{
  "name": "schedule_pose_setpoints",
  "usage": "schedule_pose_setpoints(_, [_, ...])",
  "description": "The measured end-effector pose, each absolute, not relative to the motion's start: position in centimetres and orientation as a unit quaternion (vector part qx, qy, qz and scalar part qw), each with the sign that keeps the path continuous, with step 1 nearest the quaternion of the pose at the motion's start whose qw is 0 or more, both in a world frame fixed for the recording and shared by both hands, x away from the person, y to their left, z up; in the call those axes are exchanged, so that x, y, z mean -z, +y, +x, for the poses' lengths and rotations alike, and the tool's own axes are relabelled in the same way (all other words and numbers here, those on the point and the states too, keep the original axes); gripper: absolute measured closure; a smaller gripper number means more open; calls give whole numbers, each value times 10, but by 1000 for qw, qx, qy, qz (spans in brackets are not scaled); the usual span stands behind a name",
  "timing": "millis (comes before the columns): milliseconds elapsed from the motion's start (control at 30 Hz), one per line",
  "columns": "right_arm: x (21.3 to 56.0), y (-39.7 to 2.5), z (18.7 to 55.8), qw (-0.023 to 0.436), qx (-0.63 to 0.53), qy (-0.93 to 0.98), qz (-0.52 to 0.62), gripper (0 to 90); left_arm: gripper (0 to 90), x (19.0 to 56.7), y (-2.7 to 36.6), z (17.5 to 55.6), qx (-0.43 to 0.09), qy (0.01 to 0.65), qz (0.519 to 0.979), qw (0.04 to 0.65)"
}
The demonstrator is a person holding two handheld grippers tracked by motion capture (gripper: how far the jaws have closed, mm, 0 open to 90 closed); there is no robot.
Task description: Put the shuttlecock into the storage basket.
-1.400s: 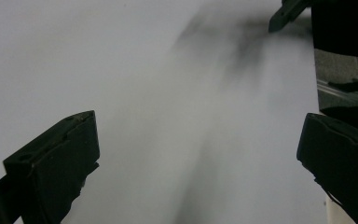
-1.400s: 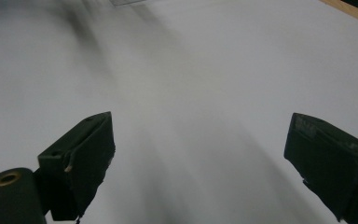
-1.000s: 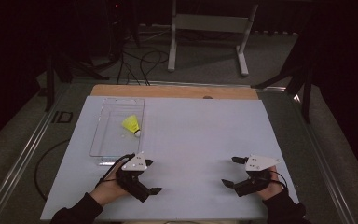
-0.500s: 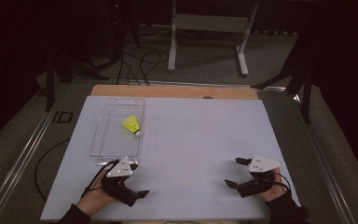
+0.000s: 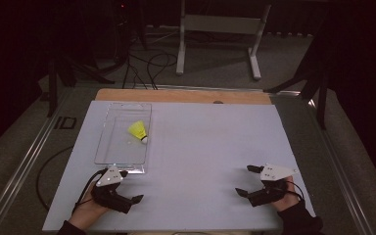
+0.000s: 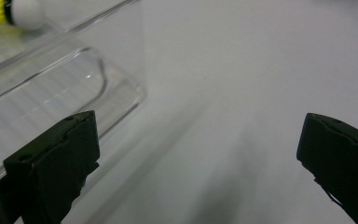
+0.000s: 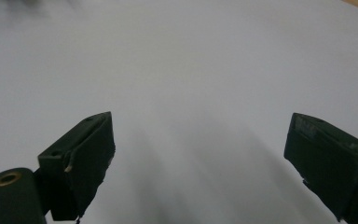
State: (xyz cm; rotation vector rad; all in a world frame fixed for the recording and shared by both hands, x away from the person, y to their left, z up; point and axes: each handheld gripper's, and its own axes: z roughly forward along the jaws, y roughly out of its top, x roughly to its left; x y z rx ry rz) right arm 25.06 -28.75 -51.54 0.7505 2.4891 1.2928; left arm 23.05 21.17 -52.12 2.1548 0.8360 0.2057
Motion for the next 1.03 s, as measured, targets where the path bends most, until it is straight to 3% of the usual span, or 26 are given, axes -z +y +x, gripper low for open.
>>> schedule_pose_setpoints(233, [517,-285,252,114,-449,849,255,85,1,529,215,231,-87,363,850,371])
schedule_pose_setpoints(500, [519,-283,252,111,-451,849,254,85,1,529,219,231,-116,380,830,391])
schedule_pose_setpoints(1033, [520,-284,254,108,-448,848,261,86,1,529,222,231,-108,385,824,401])
